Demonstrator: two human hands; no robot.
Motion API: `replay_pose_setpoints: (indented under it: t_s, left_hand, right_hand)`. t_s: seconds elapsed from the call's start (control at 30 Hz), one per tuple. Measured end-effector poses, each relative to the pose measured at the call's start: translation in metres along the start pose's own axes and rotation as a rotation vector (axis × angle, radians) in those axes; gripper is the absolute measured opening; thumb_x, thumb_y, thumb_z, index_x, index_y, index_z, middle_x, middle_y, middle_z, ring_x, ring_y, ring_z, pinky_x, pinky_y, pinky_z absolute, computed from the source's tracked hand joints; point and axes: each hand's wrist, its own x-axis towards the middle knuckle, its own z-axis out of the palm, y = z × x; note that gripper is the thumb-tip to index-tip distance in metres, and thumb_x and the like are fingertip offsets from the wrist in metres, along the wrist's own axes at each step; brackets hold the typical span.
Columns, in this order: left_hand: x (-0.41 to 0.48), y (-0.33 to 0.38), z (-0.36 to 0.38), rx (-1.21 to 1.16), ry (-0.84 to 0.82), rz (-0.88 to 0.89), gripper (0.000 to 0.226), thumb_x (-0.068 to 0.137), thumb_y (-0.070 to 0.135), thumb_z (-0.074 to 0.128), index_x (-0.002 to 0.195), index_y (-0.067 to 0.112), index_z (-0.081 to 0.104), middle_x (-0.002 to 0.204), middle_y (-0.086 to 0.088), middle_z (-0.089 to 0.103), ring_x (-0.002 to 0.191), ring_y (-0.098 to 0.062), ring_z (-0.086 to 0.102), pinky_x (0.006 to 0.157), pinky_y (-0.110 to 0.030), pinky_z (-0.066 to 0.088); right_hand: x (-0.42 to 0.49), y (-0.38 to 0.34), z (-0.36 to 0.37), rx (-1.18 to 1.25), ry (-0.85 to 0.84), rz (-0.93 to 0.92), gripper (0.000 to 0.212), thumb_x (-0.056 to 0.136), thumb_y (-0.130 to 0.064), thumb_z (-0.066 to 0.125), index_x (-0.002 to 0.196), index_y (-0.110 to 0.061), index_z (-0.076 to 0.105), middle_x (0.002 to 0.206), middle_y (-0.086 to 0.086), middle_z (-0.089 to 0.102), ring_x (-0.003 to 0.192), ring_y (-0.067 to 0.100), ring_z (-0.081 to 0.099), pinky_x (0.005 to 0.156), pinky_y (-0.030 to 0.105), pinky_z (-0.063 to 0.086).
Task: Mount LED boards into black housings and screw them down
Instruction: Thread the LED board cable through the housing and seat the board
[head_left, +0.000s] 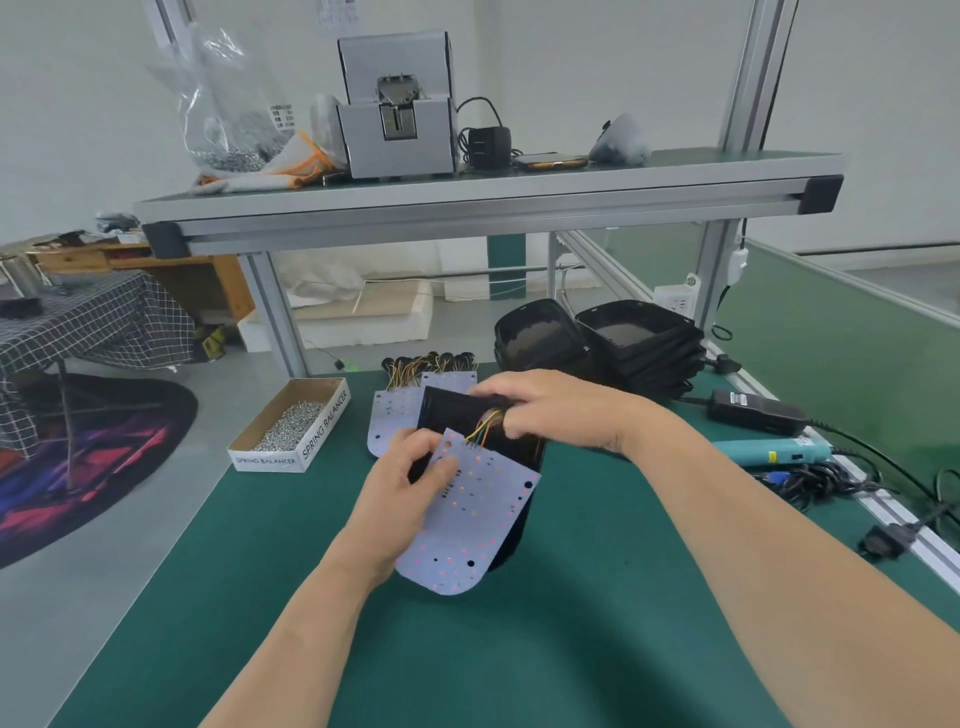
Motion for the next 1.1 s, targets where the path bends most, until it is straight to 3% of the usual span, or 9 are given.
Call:
replay_pose_setpoints:
  t_s: [0.13,0.23,0.43,0.57,0.7,0.83,0.93,1.0,1.1]
  left_hand:
    - [-0.006,0.002,-0.008,-0.277,-0.074,-0.063,0.011,0.089,0.025,0.063,0.093,0.017,0.07,0.098,-0.014,0.066,0.087,-0.024,0.06,0.085,-0.042,0.049]
    - [-0.007,0.009,-0.006,-0.445,-0.106,-0.078,0.011,0.086,0.027,0.07,0.094,0.019,0.07,0.095,-0.005,0.069,0.085,-0.018,0.062,0.078,-0.03,0.054]
    - [0.004,0.021,-0.013,-0.614,0.036,-0.065,0.006,0.088,0.025,0.064,0.084,0.024,0.07,0.087,0.001,0.068,0.077,-0.013,0.063,0.071,-0.027,0.054]
    - [0.009,0.02,-0.017,-0.383,0.08,-0.01,0.008,0.093,0.028,0.064,0.086,0.027,0.069,0.086,0.001,0.068,0.077,-0.015,0.061,0.071,-0.028,0.054]
    - [0.007,0.016,-0.009,-0.324,0.06,-0.031,0.009,0.091,0.034,0.061,0.089,0.027,0.066,0.088,-0.004,0.066,0.081,-0.021,0.06,0.077,-0.04,0.05]
    - [0.006,0.013,-0.002,-0.206,0.046,0.0,0.011,0.092,0.039,0.055,0.095,0.032,0.064,0.091,-0.001,0.067,0.081,-0.017,0.06,0.079,-0.04,0.049]
    - [0.008,0.009,0.0,-0.061,0.043,0.074,0.018,0.102,0.037,0.051,0.113,0.05,0.054,0.113,0.017,0.063,0.098,-0.007,0.061,0.087,-0.029,0.047]
    - [0.007,0.008,0.0,0.024,0.026,0.108,0.043,0.104,0.038,0.047,0.133,0.065,0.029,0.141,0.039,0.038,0.127,0.01,0.045,0.101,-0.014,0.039]
    - [0.005,0.012,0.001,0.024,0.008,0.096,0.061,0.096,0.055,0.043,0.143,0.062,0.004,0.137,0.062,0.011,0.131,0.032,0.016,0.104,0.002,0.024]
  right_hand:
    - [0.003,0.023,0.002,0.853,-0.08,0.112,0.039,0.1,-0.024,0.045,0.126,-0.01,0.069,0.136,0.014,0.064,0.124,0.032,0.059,0.111,0.054,0.039]
    - [0.011,0.039,0.023,1.035,0.026,0.147,0.036,0.102,-0.037,0.049,0.108,-0.018,0.079,0.117,0.007,0.071,0.107,0.024,0.063,0.101,0.039,0.048]
    - [0.011,0.065,0.046,0.497,0.445,0.162,0.035,0.098,-0.014,0.052,0.067,-0.012,0.07,0.08,0.012,0.064,0.077,0.022,0.055,0.079,0.039,0.046]
    - [-0.006,0.046,0.04,0.413,0.911,-0.207,0.01,0.095,-0.018,0.06,0.091,-0.013,0.068,0.107,-0.012,0.058,0.114,0.015,0.055,0.093,0.027,0.046]
    - [-0.02,0.019,0.042,-0.022,0.676,-0.355,0.021,0.083,-0.034,0.075,0.097,-0.02,0.07,0.142,-0.005,0.043,0.146,0.011,0.025,0.113,0.014,0.021]
    - [-0.021,0.016,0.039,-0.133,0.541,-0.266,0.014,0.087,-0.017,0.077,0.098,-0.012,0.071,0.155,-0.001,0.034,0.153,0.011,0.006,0.116,0.015,0.01]
    - [-0.017,0.014,0.039,-0.049,0.525,-0.223,0.007,0.088,-0.011,0.074,0.085,-0.011,0.068,0.148,-0.006,0.041,0.149,0.005,0.014,0.111,0.006,0.011]
    - [-0.016,0.012,0.04,0.022,0.529,-0.203,0.011,0.089,-0.009,0.071,0.081,-0.015,0.066,0.144,-0.01,0.044,0.143,-0.001,0.026,0.107,0.005,0.021]
    - [-0.014,0.009,0.043,0.115,0.527,-0.192,0.011,0.091,-0.007,0.065,0.081,-0.012,0.065,0.141,-0.014,0.044,0.132,-0.013,0.037,0.089,0.0,0.033]
